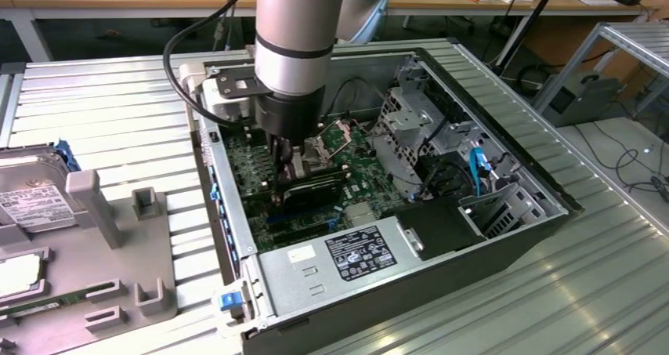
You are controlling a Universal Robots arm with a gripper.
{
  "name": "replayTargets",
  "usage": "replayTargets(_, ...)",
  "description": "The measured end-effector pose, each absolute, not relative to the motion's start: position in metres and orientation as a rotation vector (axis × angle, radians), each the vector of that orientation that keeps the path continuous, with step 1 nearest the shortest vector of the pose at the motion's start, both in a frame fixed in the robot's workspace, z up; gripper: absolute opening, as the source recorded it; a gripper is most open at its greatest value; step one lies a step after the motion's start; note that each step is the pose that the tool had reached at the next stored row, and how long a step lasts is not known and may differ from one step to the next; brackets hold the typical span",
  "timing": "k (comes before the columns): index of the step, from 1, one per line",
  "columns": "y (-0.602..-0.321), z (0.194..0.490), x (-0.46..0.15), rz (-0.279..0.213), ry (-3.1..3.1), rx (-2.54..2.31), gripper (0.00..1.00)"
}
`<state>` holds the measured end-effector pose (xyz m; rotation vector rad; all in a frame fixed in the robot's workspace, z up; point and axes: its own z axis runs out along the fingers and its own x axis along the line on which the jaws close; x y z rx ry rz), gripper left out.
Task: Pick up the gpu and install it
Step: 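Press down on the gpu until it lock into place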
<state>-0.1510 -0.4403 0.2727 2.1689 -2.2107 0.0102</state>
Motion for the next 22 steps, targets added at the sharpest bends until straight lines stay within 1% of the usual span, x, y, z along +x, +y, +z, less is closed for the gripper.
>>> replayTargets(11, -0.444, 0.269, -0.152, 0.007, -2.212, 2.171, 0.11)
replayTargets(16, -0.444, 0.288, -0.152, 0.012, -2.215, 2.174, 0.11)
replayTargets(22, -0.444, 0.29, -0.122, 0.008, -2.213, 2.173, 0.11)
